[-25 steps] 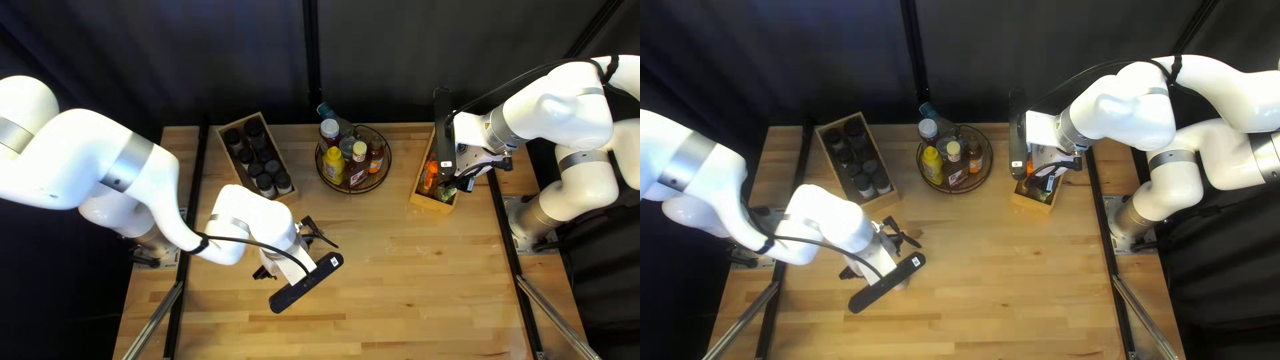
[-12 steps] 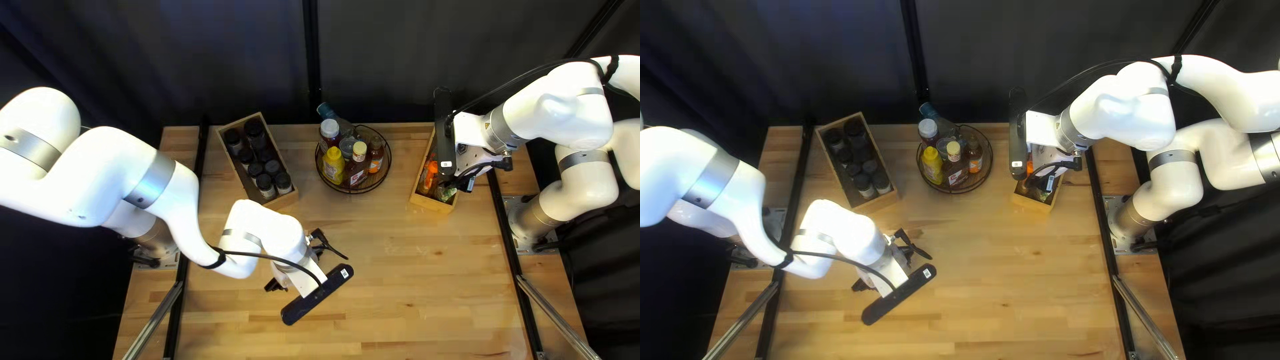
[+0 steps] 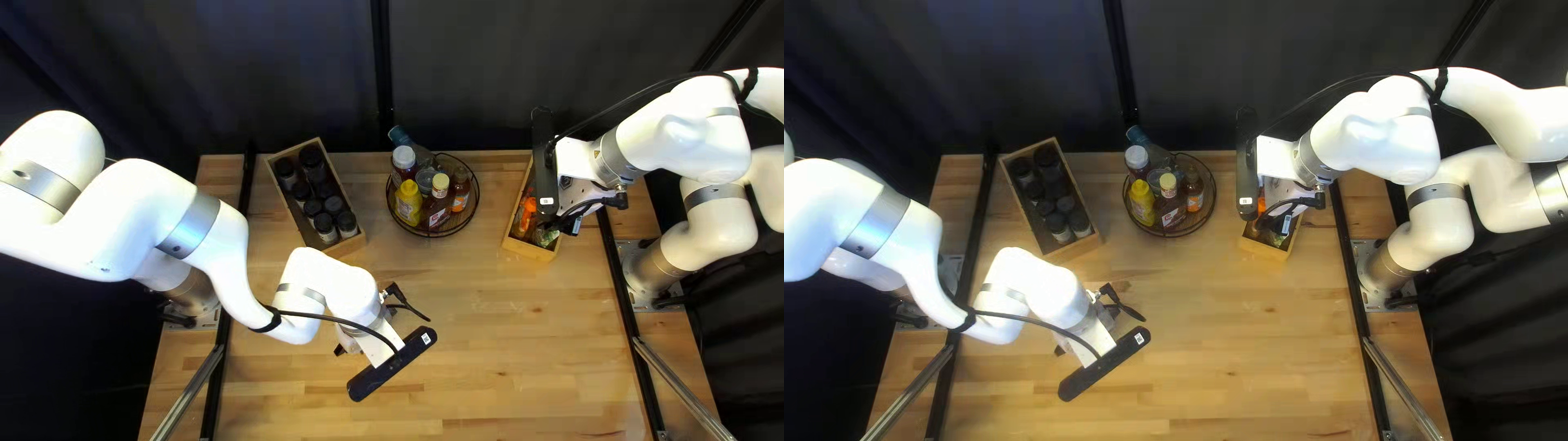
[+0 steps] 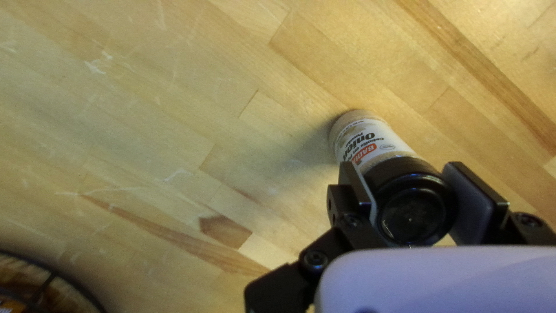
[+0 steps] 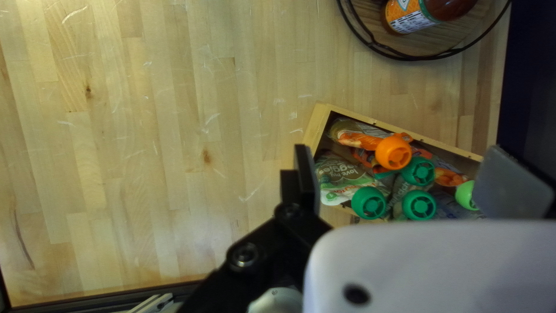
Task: Separate condiments, baby food and spices and place it in 3 different racks/containers
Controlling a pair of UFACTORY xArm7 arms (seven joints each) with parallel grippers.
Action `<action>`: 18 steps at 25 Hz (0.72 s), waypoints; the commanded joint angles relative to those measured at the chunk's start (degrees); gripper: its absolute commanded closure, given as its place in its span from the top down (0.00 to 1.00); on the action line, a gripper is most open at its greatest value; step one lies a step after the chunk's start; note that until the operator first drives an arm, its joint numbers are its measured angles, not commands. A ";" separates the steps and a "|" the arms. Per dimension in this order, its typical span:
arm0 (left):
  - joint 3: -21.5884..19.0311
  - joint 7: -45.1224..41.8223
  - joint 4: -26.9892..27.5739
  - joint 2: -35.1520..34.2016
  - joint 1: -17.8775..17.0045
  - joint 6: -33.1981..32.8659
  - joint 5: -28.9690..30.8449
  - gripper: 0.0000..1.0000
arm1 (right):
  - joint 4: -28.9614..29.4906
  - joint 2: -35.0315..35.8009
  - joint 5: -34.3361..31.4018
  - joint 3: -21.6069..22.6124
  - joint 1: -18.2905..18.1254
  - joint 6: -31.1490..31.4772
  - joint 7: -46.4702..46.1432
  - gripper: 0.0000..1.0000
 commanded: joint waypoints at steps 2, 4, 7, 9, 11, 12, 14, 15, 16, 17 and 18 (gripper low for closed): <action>0.15 -4.57 -4.76 -10.82 2.02 5.91 4.69 0.02 | 0.00 0.00 0.00 0.00 0.00 0.00 0.00 1.00; 0.18 -5.88 -6.26 -14.64 3.07 7.87 6.03 0.02 | 0.00 0.00 0.00 0.00 0.00 0.00 0.00 1.00; 0.39 -7.95 -7.58 -19.31 5.13 10.98 8.18 0.00 | 0.00 0.00 0.00 0.00 0.00 0.00 0.00 1.00; 0.56 -10.14 -8.12 -21.52 7.05 13.05 9.87 0.00 | 0.00 0.00 0.00 0.00 0.00 0.00 0.00 1.00; 0.79 -12.24 -9.26 -23.80 8.93 13.86 11.20 0.00 | 0.00 0.00 0.00 0.00 0.00 0.00 0.00 1.00; 0.60 -14.81 -10.15 -25.07 10.43 14.25 12.38 0.00 | 0.00 0.00 0.00 0.00 0.00 0.00 0.00 1.00; 0.72 -17.77 -11.86 -27.06 12.56 14.45 13.61 0.00 | 0.00 0.00 0.00 0.00 0.00 0.00 0.00 1.00; 0.92 -18.94 -12.99 -28.39 13.61 14.39 14.12 0.00 | 0.00 0.00 0.00 0.00 0.00 0.00 0.00 1.00; 1.00 -19.66 -13.63 -29.13 14.24 14.40 14.42 0.00 | 0.00 0.00 0.00 0.00 0.00 0.00 0.00 1.00; 1.04 -21.30 -14.75 -30.47 15.53 14.61 15.10 0.00 | 0.00 0.00 0.00 0.00 0.00 0.00 0.00 1.00; 1.21 -21.72 -15.25 -31.08 16.04 14.65 15.29 0.00 | 0.00 0.00 0.00 0.00 0.00 0.00 0.00 1.00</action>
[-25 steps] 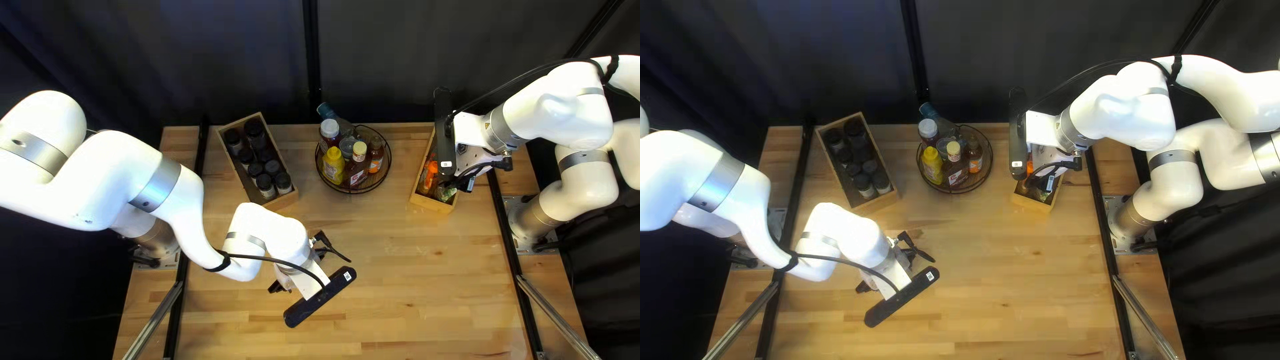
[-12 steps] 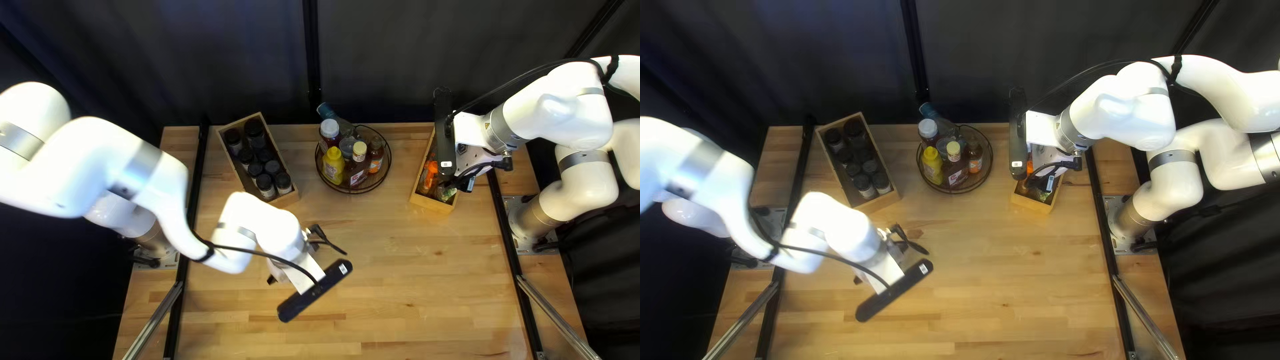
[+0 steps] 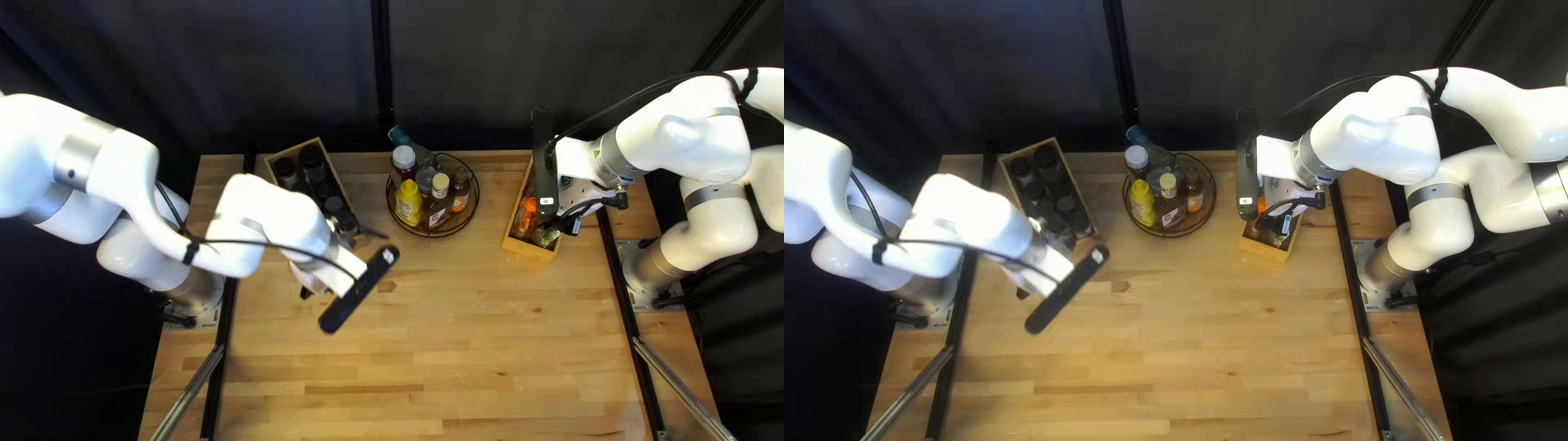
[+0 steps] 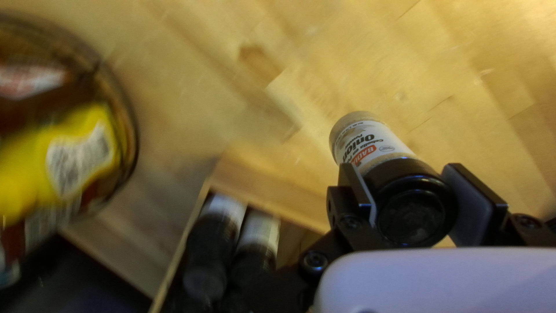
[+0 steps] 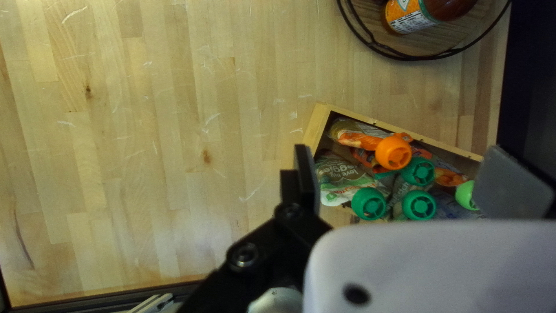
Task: Separate condiments, baby food and spices and place it in 3 different racks/containers
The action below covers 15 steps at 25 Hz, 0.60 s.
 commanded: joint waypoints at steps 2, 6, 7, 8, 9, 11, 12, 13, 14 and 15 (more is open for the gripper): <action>0.44 -5.59 -4.17 -5.08 4.84 1.09 2.47 0.00 | 0.00 0.00 0.00 0.00 0.00 0.00 0.00 1.00; 0.79 -7.51 -5.92 -6.96 7.22 1.71 3.80 0.00 | 0.00 0.00 0.00 0.00 0.00 0.00 0.00 1.00; 1.03 -7.88 -6.53 -7.26 8.02 1.50 4.44 0.00 | 0.00 0.00 0.00 0.00 0.00 0.00 0.00 1.00; 1.05 -8.21 -6.73 -7.31 8.35 1.43 4.68 0.00 | 0.00 0.00 0.00 0.00 0.00 0.00 0.00 1.00; 1.47 -8.62 -7.57 -7.57 9.46 0.80 5.62 0.00 | 0.00 0.00 0.00 0.00 0.00 0.00 0.00 1.00; 1.85 -9.16 -8.35 -7.69 10.57 0.02 6.57 0.00 | 0.00 0.00 0.00 0.00 0.00 0.00 0.00 1.00; 2.02 -9.46 -8.80 -7.67 11.12 -0.55 7.13 0.00 | 0.00 0.00 0.00 0.00 0.00 0.00 0.00 1.00; 2.11 -9.64 -9.07 -7.66 11.45 -0.89 7.45 0.00 | 0.00 0.00 0.00 0.00 0.00 0.00 0.00 1.00; 2.36 -10.02 -9.67 -7.55 12.18 -1.69 8.15 0.00 | 0.00 0.00 0.00 0.00 0.00 0.00 0.00 1.00; 2.39 -10.24 -9.86 -7.49 12.41 -1.94 8.39 0.00 | 0.00 0.00 0.00 0.00 0.00 0.00 0.00 1.00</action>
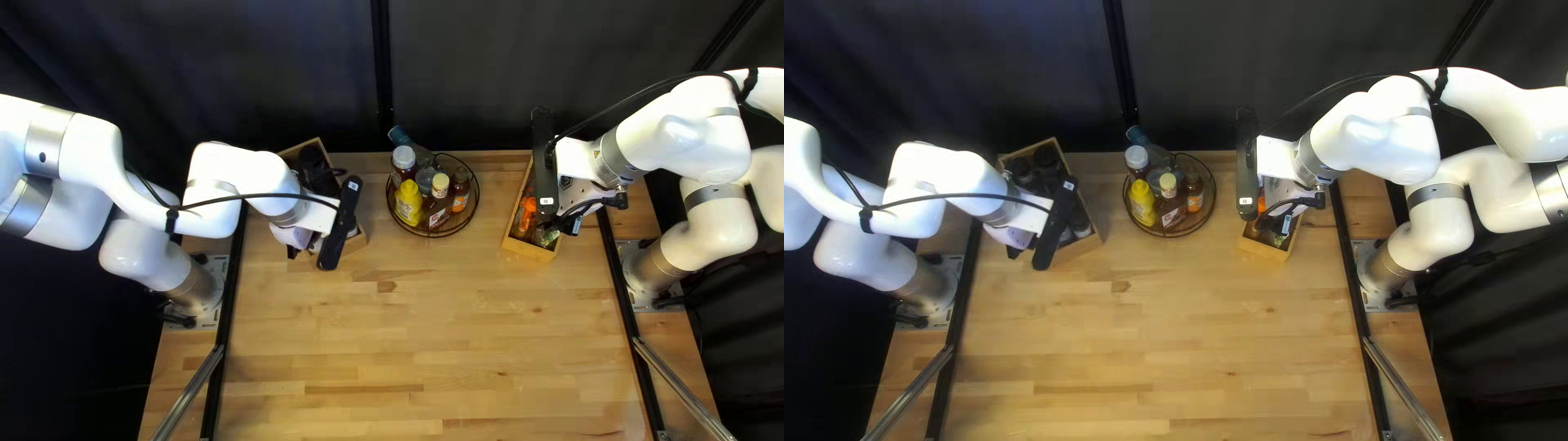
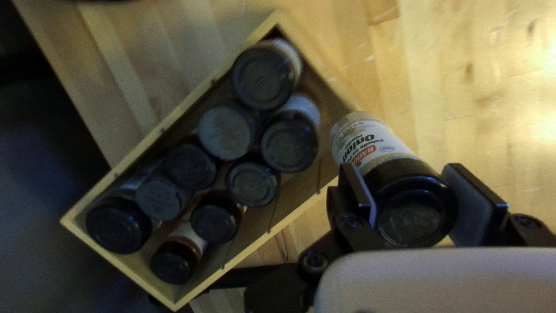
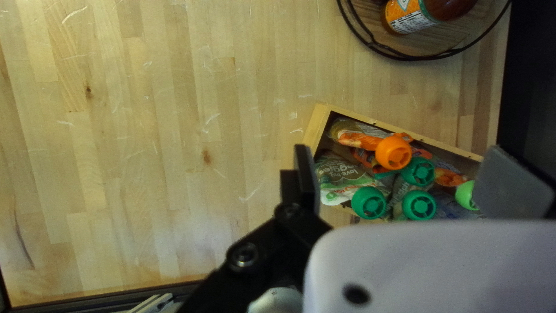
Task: Separate condiments, baby food and spices and place it in 3 different racks/containers
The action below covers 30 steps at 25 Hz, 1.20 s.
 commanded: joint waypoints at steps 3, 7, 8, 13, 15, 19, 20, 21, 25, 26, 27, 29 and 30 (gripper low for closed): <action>0.16 -2.28 -2.15 0.16 2.44 -2.21 2.48 0.00 | 0.00 0.00 0.00 0.00 0.00 0.00 0.00 1.00; 0.00 -3.23 -2.62 1.42 2.14 -3.75 2.26 0.00 | 0.00 0.00 0.00 0.00 0.00 0.00 0.00 1.00; 0.21 -3.08 -2.64 1.96 2.00 -4.32 2.10 0.00 | 0.00 0.00 0.00 0.00 0.00 0.00 0.00 1.00; 2.56 -1.24 -2.79 6.82 1.31 -9.28 0.65 0.37 | 0.00 0.00 0.00 0.00 0.00 0.00 0.00 1.00; 3.31 -0.45 -2.73 7.91 1.09 -10.30 0.07 0.44 | 0.00 0.00 0.00 0.00 0.00 0.00 0.00 1.00; 3.72 0.69 -1.48 7.81 0.44 -8.89 -1.20 1.00 | 0.00 0.00 0.00 0.00 0.00 0.00 0.00 1.00; 3.78 0.86 -1.10 7.64 0.36 -8.34 -1.45 1.00 | 0.00 0.00 0.00 0.00 0.00 0.00 0.00 1.00; 3.92 1.17 -0.55 7.32 0.25 -7.50 -1.89 1.00 | 0.00 0.00 0.00 0.00 0.00 0.00 0.00 1.00; 5.07 2.67 2.64 4.78 -0.16 -2.33 -4.72 1.00 | 0.00 0.00 0.00 0.00 0.00 0.00 0.00 1.00; 5.75 3.31 3.93 3.08 -0.26 -0.04 -6.10 1.00 | 0.00 0.00 0.00 0.00 0.00 0.00 0.00 1.00; 6.25 3.90 5.20 1.19 -0.45 2.21 -7.32 1.00 | 0.00 0.00 0.00 0.00 0.00 0.00 0.00 1.00; 6.67 4.29 7.69 -1.94 -0.79 5.93 -9.39 1.00 | 0.00 0.00 0.00 0.00 0.00 0.00 0.00 1.00; 6.70 4.28 8.59 -2.74 -0.95 7.07 -10.08 1.00 | 0.00 0.00 0.00 0.00 0.00 0.00 0.00 1.00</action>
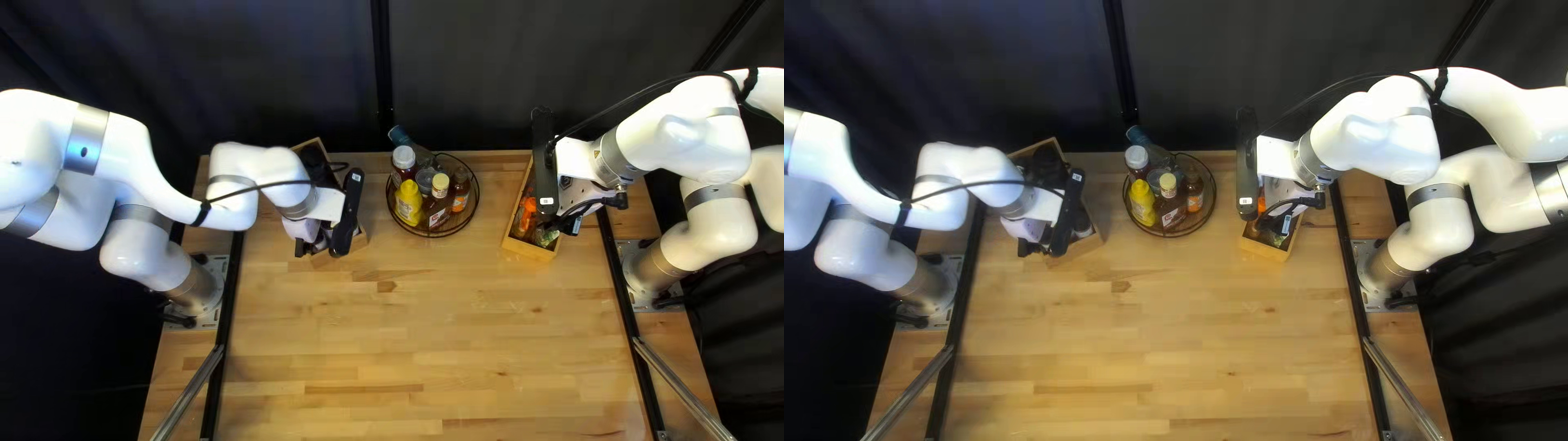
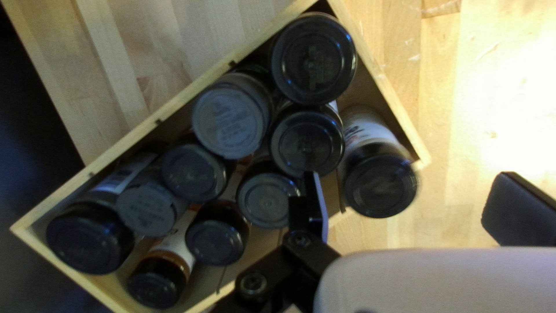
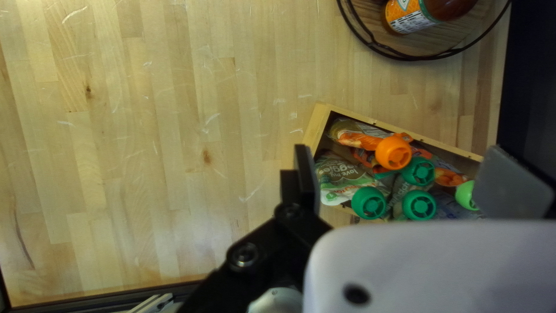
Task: Separate condiments, baby food and spices and place it in 3 different racks/containers
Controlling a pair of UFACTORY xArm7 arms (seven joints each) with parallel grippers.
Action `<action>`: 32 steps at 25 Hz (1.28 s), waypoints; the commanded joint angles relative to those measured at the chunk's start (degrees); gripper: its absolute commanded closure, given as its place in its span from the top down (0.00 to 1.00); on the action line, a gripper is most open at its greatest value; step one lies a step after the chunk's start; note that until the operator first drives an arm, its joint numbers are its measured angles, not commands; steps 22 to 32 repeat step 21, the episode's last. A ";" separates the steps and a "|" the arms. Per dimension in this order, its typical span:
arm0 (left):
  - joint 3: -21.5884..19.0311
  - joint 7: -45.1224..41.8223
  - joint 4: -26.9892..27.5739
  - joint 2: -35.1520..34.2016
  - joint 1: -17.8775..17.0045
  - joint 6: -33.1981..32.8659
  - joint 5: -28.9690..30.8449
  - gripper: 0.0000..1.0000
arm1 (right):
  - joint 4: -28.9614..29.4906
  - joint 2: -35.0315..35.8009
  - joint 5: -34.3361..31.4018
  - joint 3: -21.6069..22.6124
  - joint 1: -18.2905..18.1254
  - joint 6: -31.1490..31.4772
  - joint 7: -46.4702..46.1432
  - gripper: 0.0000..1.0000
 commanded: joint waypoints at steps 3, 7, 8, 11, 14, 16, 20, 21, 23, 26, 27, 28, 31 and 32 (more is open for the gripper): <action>0.44 -0.07 9.09 -7.19 -1.80 11.10 -6.83 1.00 | 0.00 0.00 0.00 0.00 0.00 0.00 0.00 1.00; -1.73 -2.41 16.35 -9.07 -3.18 18.05 -10.18 1.00 | 0.00 0.00 0.00 0.00 0.00 0.00 0.00 1.00; -2.29 -2.91 17.69 -9.49 -3.27 19.27 -10.45 1.00 | 0.00 0.00 0.00 0.00 0.00 0.00 0.00 1.00; -4.55 -4.60 22.34 -11.63 -2.64 23.84 -9.99 1.00 | 0.00 0.00 0.00 0.00 0.00 0.00 0.00 1.00; -7.38 -6.15 28.13 -13.44 -1.73 28.61 -8.77 1.00 | 0.00 0.00 0.00 0.00 0.00 0.00 0.00 1.00; -8.51 -6.71 29.84 -14.74 -1.03 29.74 -7.83 1.00 | 0.00 0.00 0.00 0.00 0.00 0.00 0.00 1.00; -9.09 -7.41 29.63 -16.66 -0.21 29.30 -7.01 1.00 | 0.00 0.00 0.00 0.00 0.00 0.00 0.00 1.00; -9.09 -7.41 29.63 -16.66 -0.21 29.30 -7.01 1.00 | 0.00 0.00 0.00 0.00 0.00 0.00 0.00 1.00; -9.09 -7.41 29.63 -16.66 -0.21 29.30 -7.01 1.00 | 0.00 0.00 0.00 0.00 0.00 0.00 0.00 1.00; -9.09 -7.41 29.63 -16.66 -0.21 29.30 -7.01 1.00 | 0.00 0.00 0.00 0.00 0.00 0.00 0.00 1.00; -9.09 -7.41 29.63 -16.66 -0.21 29.30 -7.01 1.00 | 0.00 0.00 0.00 0.00 0.00 0.00 0.00 1.00; -9.09 -7.41 29.63 -16.66 -0.21 29.30 -7.01 1.00 | 0.00 0.00 0.00 0.00 0.00 0.00 0.00 1.00; -9.09 -7.41 29.63 -16.66 -0.21 29.30 -7.01 1.00 | 0.00 0.00 0.00 0.00 0.00 0.00 0.00 1.00; -9.09 -7.41 29.63 -16.66 -0.21 29.30 -7.01 1.00 | 0.00 0.00 0.00 0.00 0.00 0.00 0.00 1.00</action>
